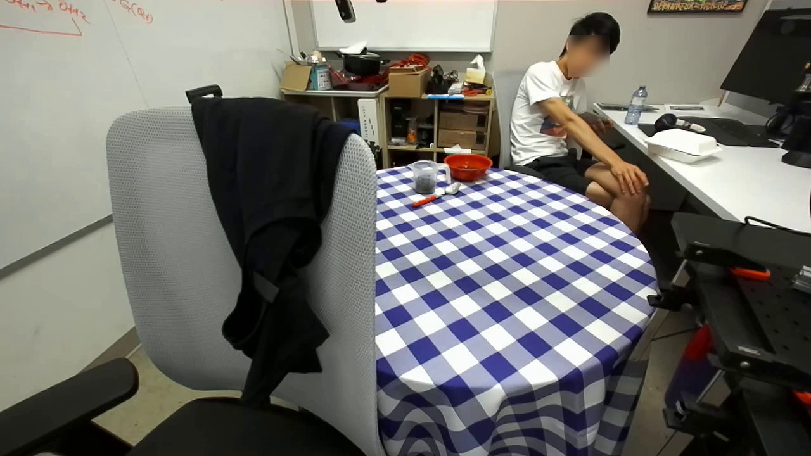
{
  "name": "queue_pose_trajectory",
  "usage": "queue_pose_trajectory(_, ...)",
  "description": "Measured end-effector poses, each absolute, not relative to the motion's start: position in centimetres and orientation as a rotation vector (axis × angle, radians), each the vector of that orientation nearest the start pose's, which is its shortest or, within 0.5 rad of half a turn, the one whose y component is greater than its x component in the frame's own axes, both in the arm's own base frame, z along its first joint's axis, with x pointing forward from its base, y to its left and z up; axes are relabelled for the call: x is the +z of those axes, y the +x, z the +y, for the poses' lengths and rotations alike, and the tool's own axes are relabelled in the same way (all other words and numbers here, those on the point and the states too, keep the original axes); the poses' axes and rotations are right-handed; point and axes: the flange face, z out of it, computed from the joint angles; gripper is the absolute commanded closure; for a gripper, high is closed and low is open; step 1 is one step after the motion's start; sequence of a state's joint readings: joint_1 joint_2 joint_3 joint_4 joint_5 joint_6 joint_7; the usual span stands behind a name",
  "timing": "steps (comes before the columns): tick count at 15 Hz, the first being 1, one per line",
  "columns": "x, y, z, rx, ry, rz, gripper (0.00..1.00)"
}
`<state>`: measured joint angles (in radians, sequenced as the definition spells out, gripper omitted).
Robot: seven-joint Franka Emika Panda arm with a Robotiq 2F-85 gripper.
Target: Pick up the black hood and hang it on the chair
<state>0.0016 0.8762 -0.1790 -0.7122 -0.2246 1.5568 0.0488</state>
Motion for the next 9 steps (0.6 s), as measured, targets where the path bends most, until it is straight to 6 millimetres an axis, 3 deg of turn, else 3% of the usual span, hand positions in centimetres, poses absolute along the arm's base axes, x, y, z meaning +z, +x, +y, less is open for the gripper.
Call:
queue_pose_trajectory(4,43.1,75.8,-11.8,0.033,-3.408,0.577,0.00)
queue_pose_trajectory(9,40.9,75.8,-14.6,-0.033,-3.215,0.787,0.00)
